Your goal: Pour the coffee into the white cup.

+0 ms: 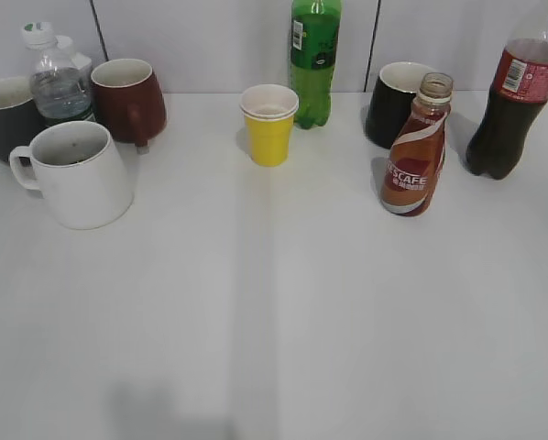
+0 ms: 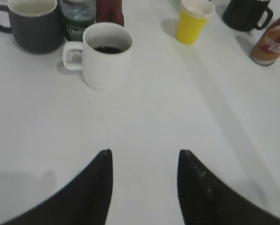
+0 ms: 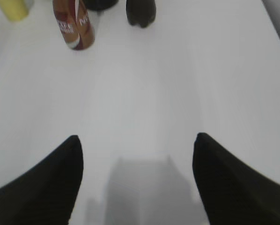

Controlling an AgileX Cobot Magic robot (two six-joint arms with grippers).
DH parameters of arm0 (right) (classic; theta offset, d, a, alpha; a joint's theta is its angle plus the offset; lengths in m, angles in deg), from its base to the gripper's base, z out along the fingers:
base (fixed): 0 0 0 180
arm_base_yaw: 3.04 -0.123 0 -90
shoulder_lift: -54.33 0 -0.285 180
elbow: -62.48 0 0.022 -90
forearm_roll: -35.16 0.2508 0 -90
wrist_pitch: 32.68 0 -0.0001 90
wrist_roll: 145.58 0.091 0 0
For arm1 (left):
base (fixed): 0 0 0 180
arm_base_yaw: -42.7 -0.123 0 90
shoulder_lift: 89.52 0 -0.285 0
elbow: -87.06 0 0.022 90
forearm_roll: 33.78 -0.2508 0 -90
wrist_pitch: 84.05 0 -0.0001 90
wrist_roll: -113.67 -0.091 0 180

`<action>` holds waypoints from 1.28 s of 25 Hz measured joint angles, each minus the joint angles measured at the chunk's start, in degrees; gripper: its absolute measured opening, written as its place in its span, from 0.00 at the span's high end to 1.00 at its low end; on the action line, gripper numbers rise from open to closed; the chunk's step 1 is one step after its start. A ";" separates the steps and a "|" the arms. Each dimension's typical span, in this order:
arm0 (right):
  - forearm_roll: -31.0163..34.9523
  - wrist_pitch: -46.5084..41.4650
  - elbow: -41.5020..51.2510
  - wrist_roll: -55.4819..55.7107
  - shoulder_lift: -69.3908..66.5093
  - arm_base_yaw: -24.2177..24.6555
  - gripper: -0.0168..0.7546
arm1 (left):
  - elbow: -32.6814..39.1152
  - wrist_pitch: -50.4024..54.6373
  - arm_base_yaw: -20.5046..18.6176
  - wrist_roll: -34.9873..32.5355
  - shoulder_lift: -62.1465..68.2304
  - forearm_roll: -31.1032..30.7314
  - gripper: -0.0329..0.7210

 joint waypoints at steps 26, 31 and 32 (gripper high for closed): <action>-1.70 5.17 8.69 -0.70 12.42 0.00 0.24 | 9.01 5.07 0.09 -6.25 -16.77 -0.15 0.52; -1.70 5.17 8.69 -0.76 12.42 0.00 0.24 | 9.01 5.07 0.09 -6.25 -16.77 -0.15 0.52; -1.70 5.17 8.69 -0.76 12.42 0.00 0.24 | 9.01 5.07 0.09 -6.25 -16.77 -0.15 0.52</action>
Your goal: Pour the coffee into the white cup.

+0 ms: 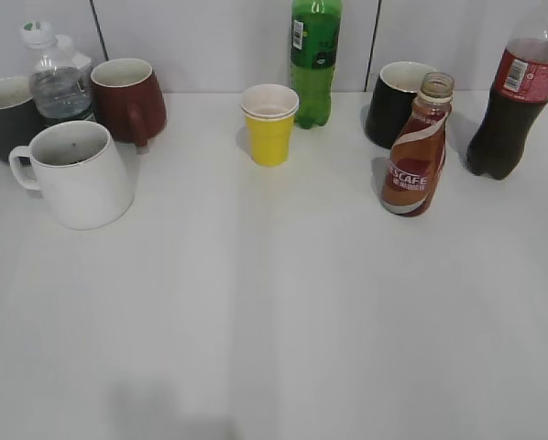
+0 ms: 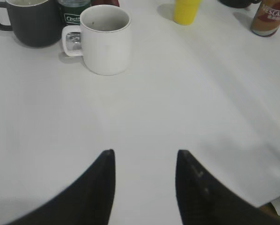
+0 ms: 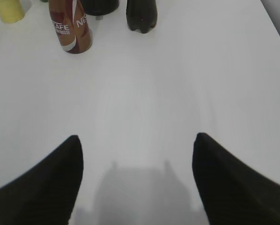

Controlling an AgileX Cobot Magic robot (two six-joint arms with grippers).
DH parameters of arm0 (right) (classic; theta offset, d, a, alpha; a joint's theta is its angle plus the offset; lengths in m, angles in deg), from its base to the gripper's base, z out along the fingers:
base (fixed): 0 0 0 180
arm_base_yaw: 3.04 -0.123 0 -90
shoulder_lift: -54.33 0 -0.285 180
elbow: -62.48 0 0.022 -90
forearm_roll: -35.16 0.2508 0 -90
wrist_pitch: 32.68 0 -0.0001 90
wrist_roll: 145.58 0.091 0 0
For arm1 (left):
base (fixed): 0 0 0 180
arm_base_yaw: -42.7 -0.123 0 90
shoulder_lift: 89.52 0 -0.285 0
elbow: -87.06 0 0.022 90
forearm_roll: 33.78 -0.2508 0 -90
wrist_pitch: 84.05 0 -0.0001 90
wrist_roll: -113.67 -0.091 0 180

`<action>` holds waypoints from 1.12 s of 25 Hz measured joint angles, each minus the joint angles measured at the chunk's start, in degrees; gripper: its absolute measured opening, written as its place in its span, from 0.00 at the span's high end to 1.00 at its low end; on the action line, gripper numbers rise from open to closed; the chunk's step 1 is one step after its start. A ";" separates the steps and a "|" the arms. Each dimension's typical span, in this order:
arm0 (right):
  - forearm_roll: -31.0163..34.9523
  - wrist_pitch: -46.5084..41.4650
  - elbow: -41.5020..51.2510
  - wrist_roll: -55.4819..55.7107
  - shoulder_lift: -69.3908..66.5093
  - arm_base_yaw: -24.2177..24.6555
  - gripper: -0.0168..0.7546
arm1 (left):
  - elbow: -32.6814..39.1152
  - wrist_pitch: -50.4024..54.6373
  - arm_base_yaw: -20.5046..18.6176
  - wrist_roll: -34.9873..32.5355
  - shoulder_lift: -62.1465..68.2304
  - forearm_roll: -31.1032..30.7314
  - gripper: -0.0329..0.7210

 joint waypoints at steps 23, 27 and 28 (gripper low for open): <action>0.00 0.17 0.00 -0.01 0.00 10.39 0.24 | 0.00 0.00 -3.23 0.00 0.00 0.00 0.54; 0.00 0.17 0.00 -0.01 0.00 14.50 0.24 | 0.00 0.00 -7.91 0.00 0.00 0.00 0.56; 0.00 0.17 0.00 -0.01 0.00 15.14 0.24 | 0.00 0.00 -9.24 0.00 0.00 0.00 0.56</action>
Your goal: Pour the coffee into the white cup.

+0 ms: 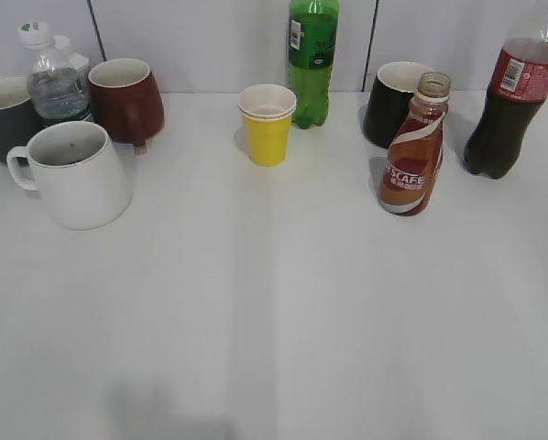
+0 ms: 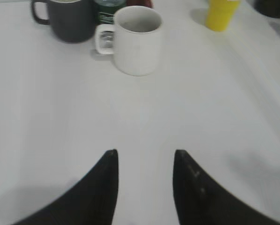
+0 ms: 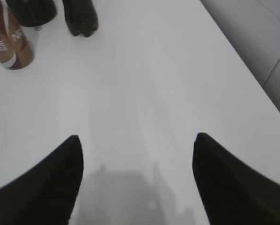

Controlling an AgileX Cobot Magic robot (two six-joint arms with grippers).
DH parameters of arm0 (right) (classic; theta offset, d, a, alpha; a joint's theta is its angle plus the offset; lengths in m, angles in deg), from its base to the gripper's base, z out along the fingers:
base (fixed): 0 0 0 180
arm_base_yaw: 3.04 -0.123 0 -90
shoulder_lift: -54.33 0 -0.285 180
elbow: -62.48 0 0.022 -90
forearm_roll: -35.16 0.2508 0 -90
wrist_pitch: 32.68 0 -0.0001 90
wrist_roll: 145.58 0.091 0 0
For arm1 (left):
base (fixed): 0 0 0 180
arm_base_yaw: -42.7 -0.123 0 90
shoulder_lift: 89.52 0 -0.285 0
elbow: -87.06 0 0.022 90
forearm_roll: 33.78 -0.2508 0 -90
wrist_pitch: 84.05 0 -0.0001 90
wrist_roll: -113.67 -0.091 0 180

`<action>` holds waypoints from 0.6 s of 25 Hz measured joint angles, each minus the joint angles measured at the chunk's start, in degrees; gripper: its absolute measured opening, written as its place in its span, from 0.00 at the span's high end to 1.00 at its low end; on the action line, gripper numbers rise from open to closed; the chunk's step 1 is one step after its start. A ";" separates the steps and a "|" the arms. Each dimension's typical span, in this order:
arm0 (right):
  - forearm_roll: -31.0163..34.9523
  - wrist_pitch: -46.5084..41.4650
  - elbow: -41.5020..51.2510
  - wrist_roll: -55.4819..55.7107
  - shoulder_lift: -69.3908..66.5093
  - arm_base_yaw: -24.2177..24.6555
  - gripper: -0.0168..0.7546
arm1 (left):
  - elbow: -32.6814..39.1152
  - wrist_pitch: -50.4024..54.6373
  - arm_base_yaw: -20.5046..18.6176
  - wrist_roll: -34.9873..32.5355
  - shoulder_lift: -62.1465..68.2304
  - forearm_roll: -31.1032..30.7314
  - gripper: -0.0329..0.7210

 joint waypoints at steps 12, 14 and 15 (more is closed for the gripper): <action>0.17 0.16 0.05 0.00 0.07 2.55 0.24 | 0.10 0.07 -9.10 0.00 -2.78 0.06 0.61; 0.17 0.17 0.05 0.00 0.07 2.56 0.24 | 0.17 0.07 -9.10 0.00 -2.78 0.06 0.61; 0.17 0.17 0.05 0.00 0.07 2.56 0.24 | 0.17 0.07 -9.10 0.00 -2.78 0.06 0.61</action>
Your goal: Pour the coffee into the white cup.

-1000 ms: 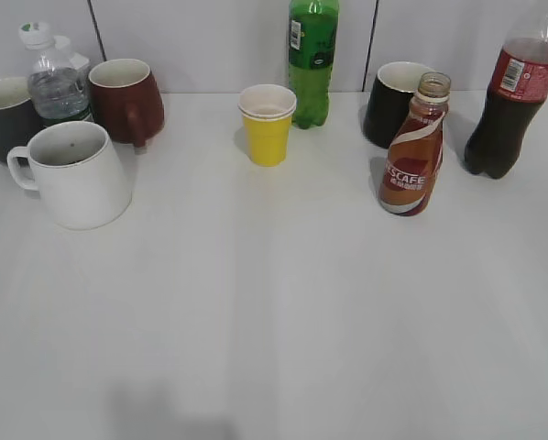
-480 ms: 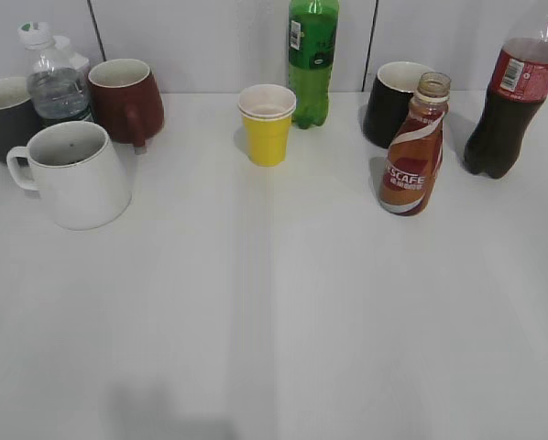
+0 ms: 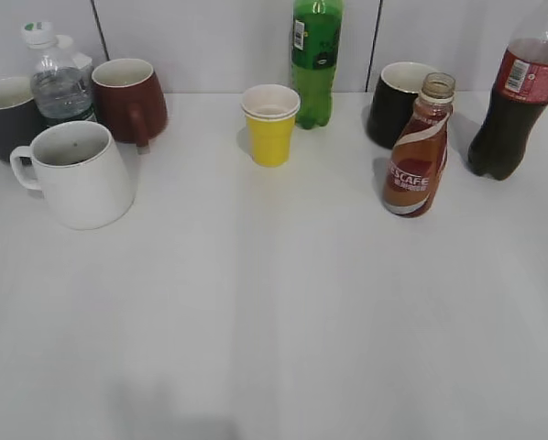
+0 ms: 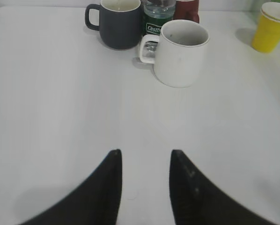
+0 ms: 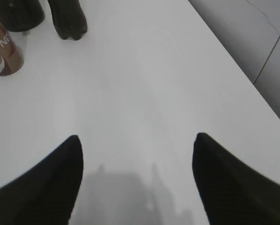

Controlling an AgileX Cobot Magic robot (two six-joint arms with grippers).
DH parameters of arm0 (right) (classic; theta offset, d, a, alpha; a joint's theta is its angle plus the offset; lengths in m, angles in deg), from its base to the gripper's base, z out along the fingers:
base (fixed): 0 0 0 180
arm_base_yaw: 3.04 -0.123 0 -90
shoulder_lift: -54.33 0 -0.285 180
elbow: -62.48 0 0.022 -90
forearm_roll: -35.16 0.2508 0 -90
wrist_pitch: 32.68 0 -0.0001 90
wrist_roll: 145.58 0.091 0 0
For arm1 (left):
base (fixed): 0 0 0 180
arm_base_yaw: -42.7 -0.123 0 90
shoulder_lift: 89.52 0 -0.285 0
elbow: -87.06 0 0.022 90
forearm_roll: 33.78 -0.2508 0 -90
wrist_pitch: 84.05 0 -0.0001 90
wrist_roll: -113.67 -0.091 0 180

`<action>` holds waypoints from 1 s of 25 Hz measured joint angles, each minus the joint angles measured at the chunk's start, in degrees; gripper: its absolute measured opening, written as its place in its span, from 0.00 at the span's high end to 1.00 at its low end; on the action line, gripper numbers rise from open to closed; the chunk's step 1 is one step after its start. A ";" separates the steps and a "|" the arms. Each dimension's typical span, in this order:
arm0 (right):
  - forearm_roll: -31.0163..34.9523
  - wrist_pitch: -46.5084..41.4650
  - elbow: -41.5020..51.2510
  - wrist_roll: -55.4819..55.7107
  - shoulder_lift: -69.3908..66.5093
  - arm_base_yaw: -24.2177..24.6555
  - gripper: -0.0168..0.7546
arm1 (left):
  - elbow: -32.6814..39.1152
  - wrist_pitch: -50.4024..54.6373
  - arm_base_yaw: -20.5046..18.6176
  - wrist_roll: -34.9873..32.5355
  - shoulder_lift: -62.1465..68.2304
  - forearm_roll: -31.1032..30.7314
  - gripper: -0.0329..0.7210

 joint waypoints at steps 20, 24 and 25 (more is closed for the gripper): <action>0.00 0.05 0.00 -0.05 0.00 0.00 0.24 | 0.00 0.00 0.00 0.00 0.00 0.00 0.62; 0.00 0.05 0.00 -0.05 0.00 0.00 0.24 | 0.00 0.00 0.00 0.00 0.00 0.00 0.63; 0.00 0.05 0.00 -0.05 0.00 0.00 0.24 | 0.00 0.00 0.00 0.00 0.00 0.00 0.63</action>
